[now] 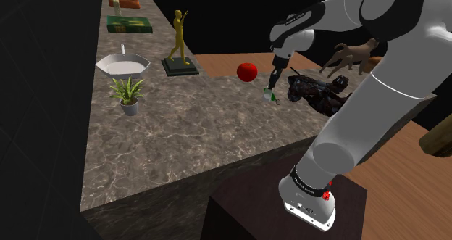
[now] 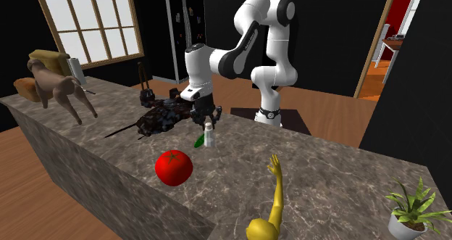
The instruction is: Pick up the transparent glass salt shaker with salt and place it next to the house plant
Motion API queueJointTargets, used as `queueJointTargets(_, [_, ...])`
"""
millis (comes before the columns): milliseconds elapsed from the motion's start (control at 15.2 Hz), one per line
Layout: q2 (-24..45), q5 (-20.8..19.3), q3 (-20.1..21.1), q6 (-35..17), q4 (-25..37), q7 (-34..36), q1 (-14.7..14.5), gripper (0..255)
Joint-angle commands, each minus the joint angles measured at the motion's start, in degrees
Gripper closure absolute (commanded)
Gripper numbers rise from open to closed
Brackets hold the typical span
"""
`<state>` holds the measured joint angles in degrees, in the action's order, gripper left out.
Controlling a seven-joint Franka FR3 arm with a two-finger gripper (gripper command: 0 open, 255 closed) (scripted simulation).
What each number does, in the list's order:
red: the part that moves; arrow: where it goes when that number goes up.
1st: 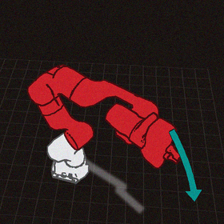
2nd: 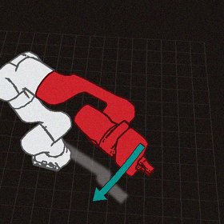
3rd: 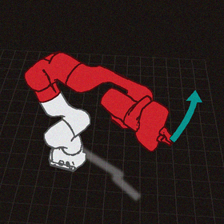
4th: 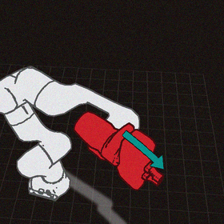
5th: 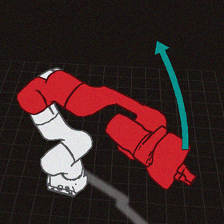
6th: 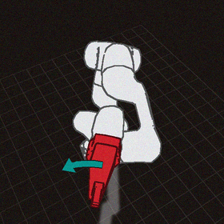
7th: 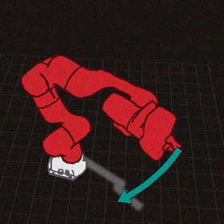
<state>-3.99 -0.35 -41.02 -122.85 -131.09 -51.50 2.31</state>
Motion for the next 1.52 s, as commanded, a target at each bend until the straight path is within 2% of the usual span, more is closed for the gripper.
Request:
queueJointTargets(0, [-0.8, -0.6, 0.1, 1.2, 0.5, 0.5, 0.0, 255])
queueJointTargets(660, [-5.2, -3.4, 1.3, 9.0, 5.0, 3.0, 0.2, 255])
queueJointTargets(1452, [-8.2, -4.7, 2.6, 18.4, 11.8, 4.6, 0.2, 255])
